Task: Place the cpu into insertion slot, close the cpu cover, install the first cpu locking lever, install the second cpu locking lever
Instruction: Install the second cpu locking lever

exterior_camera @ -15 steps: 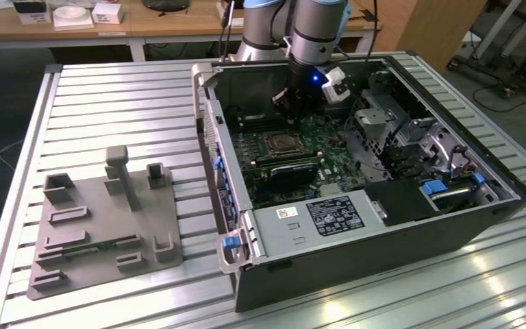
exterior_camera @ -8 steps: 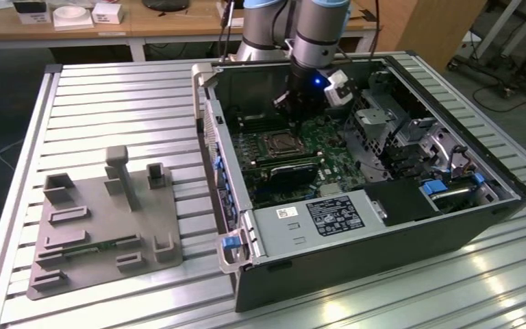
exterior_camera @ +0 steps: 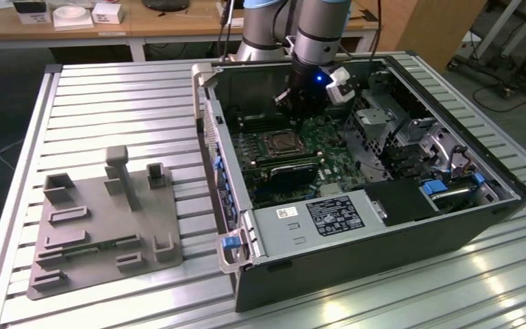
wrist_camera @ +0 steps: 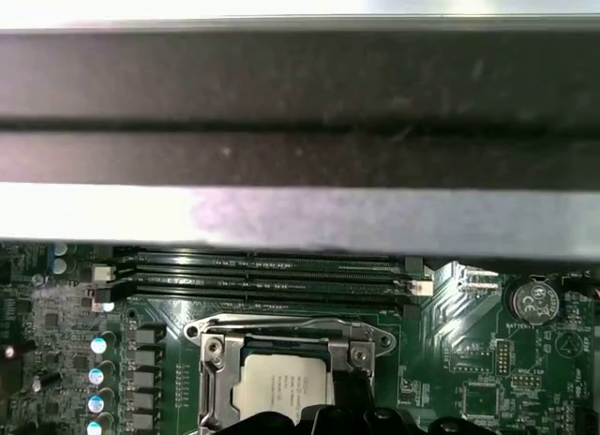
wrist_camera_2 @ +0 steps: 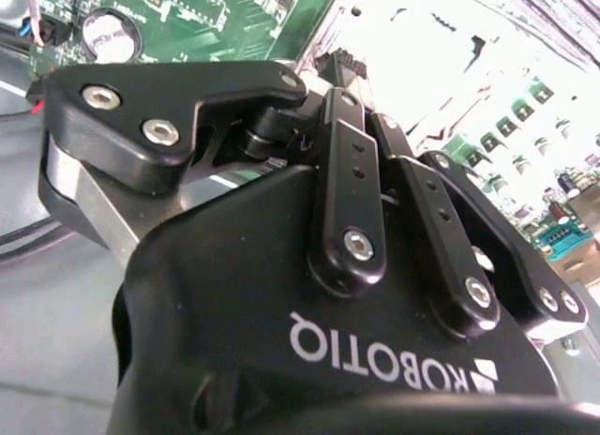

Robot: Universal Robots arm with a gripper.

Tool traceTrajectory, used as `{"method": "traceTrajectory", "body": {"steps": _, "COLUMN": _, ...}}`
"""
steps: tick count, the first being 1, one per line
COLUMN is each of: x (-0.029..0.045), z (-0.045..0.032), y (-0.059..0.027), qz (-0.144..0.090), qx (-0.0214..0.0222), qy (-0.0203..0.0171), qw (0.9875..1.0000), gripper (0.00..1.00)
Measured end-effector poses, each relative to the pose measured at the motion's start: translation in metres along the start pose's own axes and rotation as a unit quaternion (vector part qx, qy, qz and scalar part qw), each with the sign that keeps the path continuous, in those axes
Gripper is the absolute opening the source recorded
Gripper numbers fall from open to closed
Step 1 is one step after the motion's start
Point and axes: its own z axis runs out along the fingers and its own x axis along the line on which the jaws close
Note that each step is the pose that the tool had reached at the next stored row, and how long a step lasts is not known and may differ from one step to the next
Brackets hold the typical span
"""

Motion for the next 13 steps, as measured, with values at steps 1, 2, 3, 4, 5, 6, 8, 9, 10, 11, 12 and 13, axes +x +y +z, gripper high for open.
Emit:
{"method": "traceTrajectory", "body": {"steps": 1, "x": 0.0, "z": -0.0009, "y": -0.0001, "qz": 0.0, "qx": 0.0, "qy": 0.0, "qw": 1.0, "gripper": 0.1}}
{"method": "traceTrajectory", "body": {"steps": 2, "x": 0.0, "z": -0.0014, "y": -0.0004, "qz": 0.0, "qx": 0.0, "qy": 0.0, "qw": 1.0, "gripper": 0.1}}
{"method": "traceTrajectory", "body": {"steps": 3, "x": 0.0, "z": -0.0016, "y": -0.001, "qz": 0.0, "qx": -0.0001, "qy": -0.0001, "qw": 1.0, "gripper": 0.1}}
{"method": "traceTrajectory", "body": {"steps": 4, "x": 0.0, "z": -0.0017, "y": -0.0016, "qz": 0.0, "qx": 0.0, "qy": 0.0, "qw": 1.0, "gripper": 0.1}}
{"method": "traceTrajectory", "body": {"steps": 5, "x": 0.0, "z": -0.0017, "y": -0.0025, "qz": 0.0, "qx": 0.0, "qy": 0.0, "qw": 1.0, "gripper": 0.1}}
{"method": "traceTrajectory", "body": {"steps": 6, "x": 0.0001, "z": -0.0017, "y": -0.0036, "qz": 0.0, "qx": 0.0, "qy": 0.0, "qw": 1.0, "gripper": 0.1}}
{"method": "traceTrajectory", "body": {"steps": 8, "x": 0.0001, "z": -0.0017, "y": -0.0068, "qz": 0.0, "qx": 0.0001, "qy": 0.0, "qw": 1.0, "gripper": 0.1}}
{"method": "traceTrajectory", "body": {"steps": 9, "x": 0.0002, "z": -0.0017, "y": -0.0088, "qz": 0.0, "qx": 0.0001, "qy": 0.0, "qw": 1.0, "gripper": 0.1}}
{"method": "traceTrajectory", "body": {"steps": 10, "x": 0.0003, "z": -0.0016, "y": -0.0108, "qz": 0.0, "qx": 0.0, "qy": 0.0, "qw": 1.0, "gripper": 0.1}}
{"method": "traceTrajectory", "body": {"steps": 11, "x": 0.0003, "z": -0.0015, "y": -0.0128, "qz": 0.0, "qx": -0.0001, "qy": 0.0, "qw": 1.0, "gripper": 0.1}}
{"method": "traceTrajectory", "body": {"steps": 12, "x": 0.0003, "z": -0.0015, "y": -0.0147, "qz": 0.0, "qx": 0.0, "qy": 0.0, "qw": 1.0, "gripper": 0.1}}
{"method": "traceTrajectory", "body": {"steps": 13, "x": 0.0004, "z": -0.0015, "y": -0.0164, "qz": 0.0, "qx": 0.0, "qy": 0.0, "qw": 1.0, "gripper": 0.1}}
